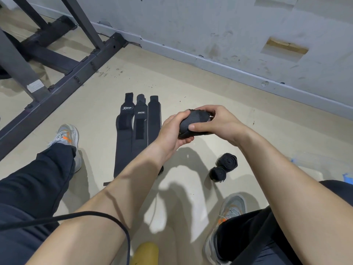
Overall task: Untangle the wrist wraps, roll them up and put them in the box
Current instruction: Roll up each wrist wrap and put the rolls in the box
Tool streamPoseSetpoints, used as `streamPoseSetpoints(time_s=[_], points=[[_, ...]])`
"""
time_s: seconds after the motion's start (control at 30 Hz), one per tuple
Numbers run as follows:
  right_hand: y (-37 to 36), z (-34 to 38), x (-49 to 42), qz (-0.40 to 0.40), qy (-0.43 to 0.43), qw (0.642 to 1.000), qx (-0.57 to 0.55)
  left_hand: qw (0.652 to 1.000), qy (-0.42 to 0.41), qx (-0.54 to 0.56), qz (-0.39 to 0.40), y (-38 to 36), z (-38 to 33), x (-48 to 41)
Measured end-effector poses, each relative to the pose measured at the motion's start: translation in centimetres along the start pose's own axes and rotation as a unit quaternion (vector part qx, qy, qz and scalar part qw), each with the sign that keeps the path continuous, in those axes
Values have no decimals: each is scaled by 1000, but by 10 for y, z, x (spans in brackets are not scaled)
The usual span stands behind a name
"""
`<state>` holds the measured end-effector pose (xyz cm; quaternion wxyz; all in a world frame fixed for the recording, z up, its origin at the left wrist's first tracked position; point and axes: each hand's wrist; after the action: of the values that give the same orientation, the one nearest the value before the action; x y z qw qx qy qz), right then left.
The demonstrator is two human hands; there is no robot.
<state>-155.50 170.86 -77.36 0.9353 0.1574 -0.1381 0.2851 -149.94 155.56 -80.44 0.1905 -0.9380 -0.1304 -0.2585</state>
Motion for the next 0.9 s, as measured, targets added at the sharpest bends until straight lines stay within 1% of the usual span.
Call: streamPoseSetpoints(time_s=[0.07,0.13,0.23,0.3,0.4,0.57,0.67,0.77,0.83,0.9], points=[[-1,-8,-1,-16,-11,1000,-6,999,38,30,21,2,4,-2],[-2,-20,-2,-41,-36,998,-9,997,62,42,21,2,10,-4],[0,-45,-1,-106,-94,990,-19,999,44,5,-6,-5,27,-13],[3,-64,-1,-127,-130,983,-30,999,47,-3,-16,-13,44,-20],[5,-90,-4,-135,-155,977,-52,997,74,-12,-12,-25,69,-31],[9,-132,-15,-117,-190,971,-91,992,125,12,-27,-29,96,-60],[13,-154,-30,-157,-214,963,-41,990,137,-1,-46,-34,114,-80],[18,-170,-52,-188,-233,953,46,985,144,-28,-95,-41,135,-107],[22,-184,-69,-190,-245,944,114,983,157,-36,-90,-48,147,-127],[24,-201,-87,-173,-266,928,197,980,177,-42,-82,-52,160,-145]])
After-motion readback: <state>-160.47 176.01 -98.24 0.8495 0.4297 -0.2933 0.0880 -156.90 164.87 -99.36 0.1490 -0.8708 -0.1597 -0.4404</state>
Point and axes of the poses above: each hand's wrist, its own x-axis away from the middle knuckle, its own y-axis out of the back of the hand, z = x × y, and after that the axes turned 2 degrees about -y, right-handed
